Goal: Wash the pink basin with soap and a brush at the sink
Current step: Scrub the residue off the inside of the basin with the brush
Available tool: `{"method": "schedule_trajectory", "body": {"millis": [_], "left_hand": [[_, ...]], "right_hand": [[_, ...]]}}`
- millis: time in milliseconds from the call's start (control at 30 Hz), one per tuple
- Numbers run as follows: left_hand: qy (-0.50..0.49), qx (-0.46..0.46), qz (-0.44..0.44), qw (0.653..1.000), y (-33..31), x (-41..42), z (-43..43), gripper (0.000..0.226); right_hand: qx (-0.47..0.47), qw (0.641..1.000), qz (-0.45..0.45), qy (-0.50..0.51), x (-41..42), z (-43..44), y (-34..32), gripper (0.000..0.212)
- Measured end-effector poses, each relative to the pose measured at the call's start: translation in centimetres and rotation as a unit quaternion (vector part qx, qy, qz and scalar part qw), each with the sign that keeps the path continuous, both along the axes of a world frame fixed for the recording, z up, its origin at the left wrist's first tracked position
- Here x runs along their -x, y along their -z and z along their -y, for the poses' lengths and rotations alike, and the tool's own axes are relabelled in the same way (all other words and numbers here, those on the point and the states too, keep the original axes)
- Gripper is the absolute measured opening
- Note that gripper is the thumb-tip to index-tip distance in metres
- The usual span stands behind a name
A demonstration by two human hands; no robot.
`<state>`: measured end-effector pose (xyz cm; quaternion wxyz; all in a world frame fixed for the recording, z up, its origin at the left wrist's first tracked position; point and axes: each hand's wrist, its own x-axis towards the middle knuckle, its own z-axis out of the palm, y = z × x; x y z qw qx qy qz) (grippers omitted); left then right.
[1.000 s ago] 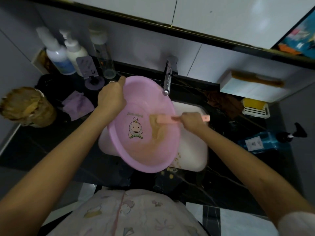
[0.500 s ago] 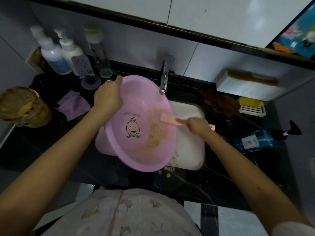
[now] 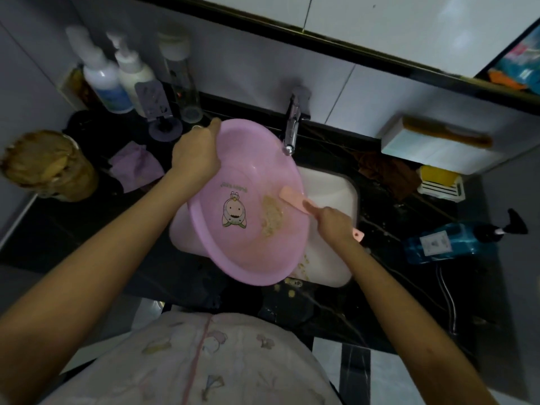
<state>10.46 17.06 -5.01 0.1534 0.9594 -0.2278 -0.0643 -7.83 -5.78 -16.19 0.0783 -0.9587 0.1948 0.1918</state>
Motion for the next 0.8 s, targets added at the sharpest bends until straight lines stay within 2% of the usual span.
{"method": "schedule_trajectory", "body": {"millis": [67, 167, 267, 367, 467, 533, 600, 667, 733, 800], "left_hand": [[0.001, -0.002, 0.001, 1.000, 0.1, 0.0, -0.2, 0.064], [0.003, 0.004, 0.006, 1.000, 0.2, -0.3, -0.3, 0.063], [0.006, 0.010, 0.009, 1.000, 0.4, -0.2, -0.2, 0.062], [0.001, 0.009, 0.003, 1.000, 0.3, -0.2, -0.2, 0.064], [0.003, 0.015, -0.004, 1.000, 0.4, -0.2, -0.3, 0.065], [0.005, 0.018, -0.005, 1.000, 0.5, -0.3, -0.4, 0.066], [0.002, 0.021, -0.005, 1.000, 0.6, -0.4, -0.6, 0.067], [-0.001, 0.023, -0.005, 1.000, 0.5, -0.4, -0.6, 0.067], [-0.002, 0.022, -0.005, 1.000, 0.6, -0.3, -0.7, 0.067], [-0.001, 0.024, -0.005, 1.000, 0.6, -0.3, -0.8, 0.068]], "right_hand": [[0.018, 1.000, -0.008, -0.004, -1.1, -0.2, -0.2, 0.057], [0.010, 0.997, -0.069, -0.025, 1.4, -2.8, -0.7, 0.058], [-0.023, 0.994, -0.108, -0.020, 4.3, -5.9, -2.0, 0.063], [-0.069, 0.985, -0.158, -0.008, 4.2, -8.3, -3.9, 0.054], [-0.171, 0.967, -0.189, -0.016, 2.9, -10.6, -5.7, 0.045], [-0.290, 0.944, -0.156, 0.032, 2.0, -12.5, -6.8, 0.043], [-0.416, 0.900, -0.094, 0.091, 1.5, -14.5, -7.7, 0.042], [-0.500, 0.853, -0.047, 0.141, 1.7, -15.7, -7.9, 0.042], [-0.520, 0.837, -0.050, 0.164, 2.2, -15.5, -7.8, 0.041], [-0.484, 0.855, -0.094, 0.160, 2.9, -13.5, -7.2, 0.040]]}}
